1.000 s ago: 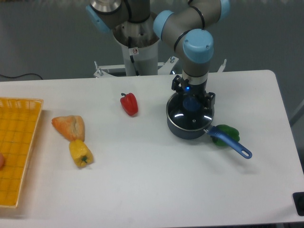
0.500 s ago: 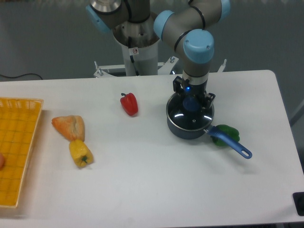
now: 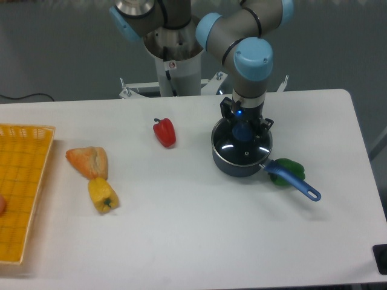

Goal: Open the lid
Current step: 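Close the gripper around the blue knob of the glass lid, then lift the glass lid by its knob up off the saucepan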

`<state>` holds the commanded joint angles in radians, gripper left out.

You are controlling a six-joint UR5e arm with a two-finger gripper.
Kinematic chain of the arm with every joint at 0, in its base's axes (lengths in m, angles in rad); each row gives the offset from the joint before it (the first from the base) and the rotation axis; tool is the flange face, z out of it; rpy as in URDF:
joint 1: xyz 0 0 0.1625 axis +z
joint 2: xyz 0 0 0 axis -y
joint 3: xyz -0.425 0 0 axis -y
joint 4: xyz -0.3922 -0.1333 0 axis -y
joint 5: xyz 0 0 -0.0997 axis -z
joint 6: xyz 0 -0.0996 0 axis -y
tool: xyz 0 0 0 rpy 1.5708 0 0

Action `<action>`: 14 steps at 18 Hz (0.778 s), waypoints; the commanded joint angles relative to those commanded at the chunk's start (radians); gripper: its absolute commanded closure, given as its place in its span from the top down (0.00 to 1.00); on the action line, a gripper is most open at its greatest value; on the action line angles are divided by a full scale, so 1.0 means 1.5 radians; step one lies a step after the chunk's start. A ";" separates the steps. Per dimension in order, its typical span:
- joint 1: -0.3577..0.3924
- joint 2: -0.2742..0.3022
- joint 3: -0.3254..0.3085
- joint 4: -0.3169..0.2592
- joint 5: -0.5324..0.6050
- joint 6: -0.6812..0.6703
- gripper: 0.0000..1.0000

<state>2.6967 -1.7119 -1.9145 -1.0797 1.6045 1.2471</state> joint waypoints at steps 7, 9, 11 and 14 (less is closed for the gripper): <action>0.000 0.000 0.050 -0.057 -0.003 0.005 0.68; -0.001 -0.001 0.078 -0.084 -0.002 0.007 0.68; -0.012 -0.001 0.103 -0.095 -0.004 0.008 0.68; -0.030 -0.016 0.135 -0.105 -0.004 0.009 0.67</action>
<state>2.6523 -1.7364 -1.7120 -1.2379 1.5984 1.2609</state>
